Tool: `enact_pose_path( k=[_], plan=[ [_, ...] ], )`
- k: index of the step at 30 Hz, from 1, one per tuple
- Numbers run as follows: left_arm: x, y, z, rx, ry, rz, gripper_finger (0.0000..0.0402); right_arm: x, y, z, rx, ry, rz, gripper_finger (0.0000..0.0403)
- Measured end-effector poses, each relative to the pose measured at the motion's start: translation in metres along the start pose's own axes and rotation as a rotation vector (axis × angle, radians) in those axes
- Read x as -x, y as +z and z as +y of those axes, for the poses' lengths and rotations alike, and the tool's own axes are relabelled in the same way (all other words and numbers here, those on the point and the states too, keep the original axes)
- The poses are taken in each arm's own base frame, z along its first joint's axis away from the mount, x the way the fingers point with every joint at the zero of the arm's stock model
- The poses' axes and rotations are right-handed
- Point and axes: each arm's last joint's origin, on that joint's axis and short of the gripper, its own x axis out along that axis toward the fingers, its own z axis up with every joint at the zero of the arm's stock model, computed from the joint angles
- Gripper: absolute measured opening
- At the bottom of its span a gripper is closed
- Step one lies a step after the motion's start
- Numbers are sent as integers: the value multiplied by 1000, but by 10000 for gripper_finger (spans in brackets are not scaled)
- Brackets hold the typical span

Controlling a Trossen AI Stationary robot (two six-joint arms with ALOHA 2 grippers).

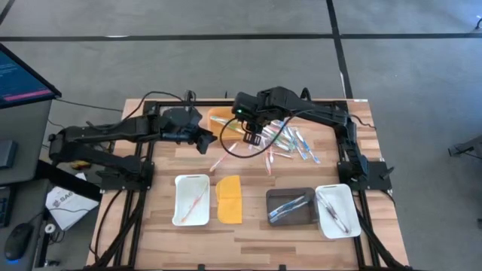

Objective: Pick & Place Toothbrushes
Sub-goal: Put the orange toothbrush into the left white bin

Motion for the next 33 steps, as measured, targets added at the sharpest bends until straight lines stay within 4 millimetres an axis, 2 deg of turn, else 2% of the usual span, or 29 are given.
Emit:
enact_pose_path(
  k=[5,9,13,17,21,27,33],
  plan=[
    [-15,-9,-8,17,-1,56,163,21,-7,15,-3,17,-26,106],
    [-32,-21,-18,29,0,117,163,51,-18,23,-12,36,-81,106],
    [-50,-35,-29,21,5,156,163,91,-35,26,-65,30,-173,106],
    [-59,-47,-42,39,6,152,162,135,-56,26,-124,-27,-317,106],
    [-66,-51,-54,29,29,147,148,168,-74,26,-206,-47,-449,106],
    [-81,-47,-67,-40,65,206,107,195,-89,37,-304,-70,-581,106],
    [-91,-32,-75,-115,131,380,87,211,-108,62,-399,-233,-689,106]
  ],
)
